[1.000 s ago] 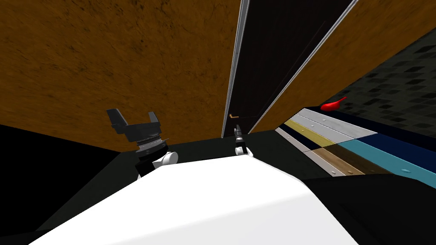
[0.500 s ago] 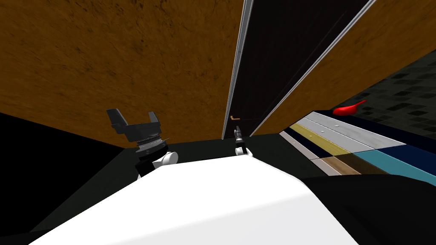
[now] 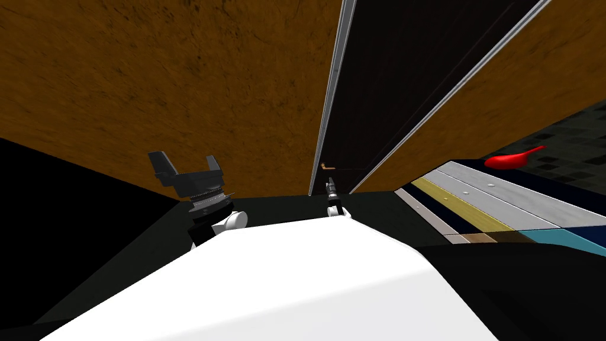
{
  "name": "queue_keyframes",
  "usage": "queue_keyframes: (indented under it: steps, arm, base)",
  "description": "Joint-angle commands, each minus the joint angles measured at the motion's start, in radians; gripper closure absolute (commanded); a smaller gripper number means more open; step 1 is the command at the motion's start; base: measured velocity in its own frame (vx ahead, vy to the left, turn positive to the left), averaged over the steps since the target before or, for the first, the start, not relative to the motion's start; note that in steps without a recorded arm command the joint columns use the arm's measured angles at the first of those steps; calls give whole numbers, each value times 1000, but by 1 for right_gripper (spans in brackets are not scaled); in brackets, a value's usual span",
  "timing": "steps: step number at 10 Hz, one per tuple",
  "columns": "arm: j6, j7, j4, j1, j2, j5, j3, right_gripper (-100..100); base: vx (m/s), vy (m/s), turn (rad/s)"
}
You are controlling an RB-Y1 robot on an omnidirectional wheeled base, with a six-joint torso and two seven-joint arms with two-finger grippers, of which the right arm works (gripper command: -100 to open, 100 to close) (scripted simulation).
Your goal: Pull the door open
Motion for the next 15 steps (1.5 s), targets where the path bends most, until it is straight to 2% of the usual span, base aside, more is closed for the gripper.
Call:
queue_keyframes:
  steps: [1,2,5,6,10,11,12,15]
  arm:
    - [-7,-5,46,-16,-4,-10,2,-100]
    - [-7,-5,46,-16,-4,-10,2,-100]
    - [-16,-11,102,-35,-10,-23,5,-100]
    - [-21,-14,134,-45,-12,-31,6,-100]
    - [-32,-20,200,-67,-18,-47,10,-100]
    - [-38,-24,236,-78,-21,-55,12,-100]
    - [-48,-26,244,-85,-20,-50,11,-100]
    - [-77,-56,267,-65,-51,-62,-2,-100]
  base:
    - [74,-103,113]
    - [49,-66,20]
    - [38,-60,73]
    - [56,-96,120]
    - [48,-82,71]
    - [70,-112,135]
    - [32,-60,36]
    - [143,8,99]
